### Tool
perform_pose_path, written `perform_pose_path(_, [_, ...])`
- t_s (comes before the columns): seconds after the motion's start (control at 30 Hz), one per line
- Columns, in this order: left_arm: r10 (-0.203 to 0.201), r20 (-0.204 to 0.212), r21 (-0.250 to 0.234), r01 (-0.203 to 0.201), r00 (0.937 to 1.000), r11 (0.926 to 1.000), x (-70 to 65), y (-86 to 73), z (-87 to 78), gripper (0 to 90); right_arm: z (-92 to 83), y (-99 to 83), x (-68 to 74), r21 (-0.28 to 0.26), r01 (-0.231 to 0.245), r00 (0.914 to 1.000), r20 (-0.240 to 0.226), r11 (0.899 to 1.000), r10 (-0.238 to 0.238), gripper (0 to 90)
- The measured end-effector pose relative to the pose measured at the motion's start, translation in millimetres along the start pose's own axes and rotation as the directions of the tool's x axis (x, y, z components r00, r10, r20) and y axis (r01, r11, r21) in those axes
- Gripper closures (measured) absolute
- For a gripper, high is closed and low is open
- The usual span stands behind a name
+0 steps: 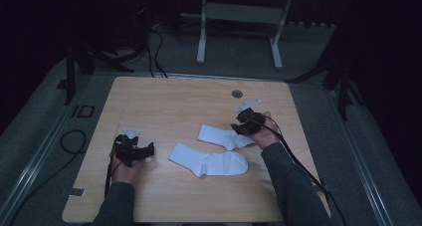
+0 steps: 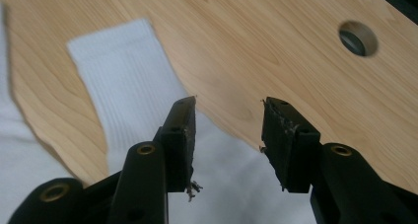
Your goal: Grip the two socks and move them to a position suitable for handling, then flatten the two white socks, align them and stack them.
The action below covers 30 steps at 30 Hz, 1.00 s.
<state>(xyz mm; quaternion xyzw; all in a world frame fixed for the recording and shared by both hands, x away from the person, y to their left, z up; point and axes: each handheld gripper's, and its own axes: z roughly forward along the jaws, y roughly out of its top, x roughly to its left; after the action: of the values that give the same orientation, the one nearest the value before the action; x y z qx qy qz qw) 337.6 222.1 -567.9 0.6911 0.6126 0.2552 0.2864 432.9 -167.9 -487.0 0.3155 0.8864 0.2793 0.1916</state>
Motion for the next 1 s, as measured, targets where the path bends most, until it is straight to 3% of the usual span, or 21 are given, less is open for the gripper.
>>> perform_pose_path(0.17, [0.003,0.001,0.001,-0.003,1.0000,1.0000,0.1,0.2,0.0,15.1,4.9,3.8,3.2,-0.014,0.010,0.9987,-0.049,1.000,-0.011,55.4])
perform_pose_path(0.47, [0.003,0.002,0.001,-0.003,1.0000,1.0000,0.1,0.2,0.1,15.1,3.0,11.9,4.8,-0.035,0.003,0.9960,-0.089,0.999,-0.006,55.3])
perform_pose_path(1.0, [0.003,0.001,0.001,-0.003,1.0000,1.0000,0.0,0.2,0.0,15.1,4.4,24.5,13.2,-0.026,0.051,0.9924,-0.111,0.998,-0.054,54.3])
